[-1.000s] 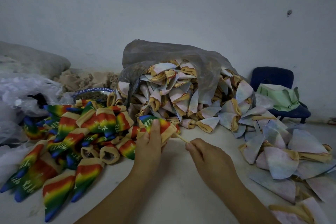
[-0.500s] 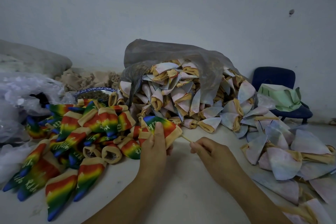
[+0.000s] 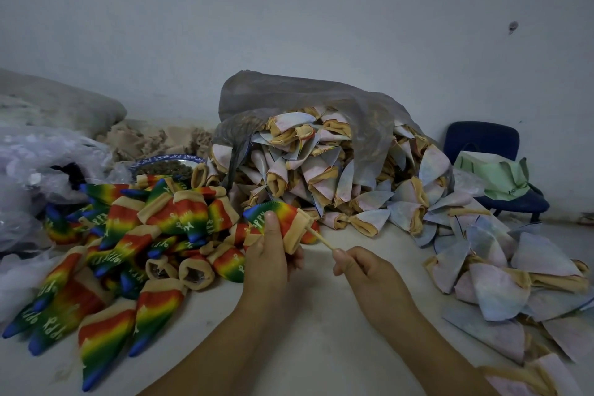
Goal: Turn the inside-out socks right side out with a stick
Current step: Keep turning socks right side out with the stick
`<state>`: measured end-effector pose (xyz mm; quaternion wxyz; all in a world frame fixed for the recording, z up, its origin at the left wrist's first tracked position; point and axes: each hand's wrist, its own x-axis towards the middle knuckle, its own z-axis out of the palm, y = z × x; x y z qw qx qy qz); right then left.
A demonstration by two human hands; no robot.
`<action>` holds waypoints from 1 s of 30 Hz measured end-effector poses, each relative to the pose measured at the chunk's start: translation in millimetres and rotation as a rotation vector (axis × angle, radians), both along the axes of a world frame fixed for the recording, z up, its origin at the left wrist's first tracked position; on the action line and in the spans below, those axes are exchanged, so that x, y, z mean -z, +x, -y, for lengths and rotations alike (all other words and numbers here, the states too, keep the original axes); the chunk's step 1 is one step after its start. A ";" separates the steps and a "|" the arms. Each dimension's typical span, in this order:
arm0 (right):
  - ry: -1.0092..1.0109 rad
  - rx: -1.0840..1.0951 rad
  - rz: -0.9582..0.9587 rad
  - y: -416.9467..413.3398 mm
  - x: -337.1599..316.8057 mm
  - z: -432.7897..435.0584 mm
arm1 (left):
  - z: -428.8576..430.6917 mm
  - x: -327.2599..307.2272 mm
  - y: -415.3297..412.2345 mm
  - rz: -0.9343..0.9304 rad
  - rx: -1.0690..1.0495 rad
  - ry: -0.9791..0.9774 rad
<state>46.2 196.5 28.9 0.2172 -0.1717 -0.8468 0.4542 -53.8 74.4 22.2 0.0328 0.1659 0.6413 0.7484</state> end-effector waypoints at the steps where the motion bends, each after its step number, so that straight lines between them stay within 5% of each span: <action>1: -0.008 -0.011 0.005 -0.7 1.2 1.1 | 0.3 0.4 0.4 0.007 -0.016 -0.006; 7: 0.058 -0.040 0.066 -3.0 4.4 -0.2 | 4.9 0.9 -5.9 -0.001 -0.118 -0.031; 15: 0.077 -0.037 0.130 2.5 4.3 -8.2 | 9.0 -4.0 -13.9 0.093 0.094 0.111; 24: 0.119 -0.019 0.136 4.8 4.5 -10.2 | 7.6 -1.0 -8.0 -0.076 0.053 -0.158; 30: 0.310 0.106 0.158 7.1 1.0 -16.1 | 9.5 1.4 -16.4 0.023 -0.099 -0.146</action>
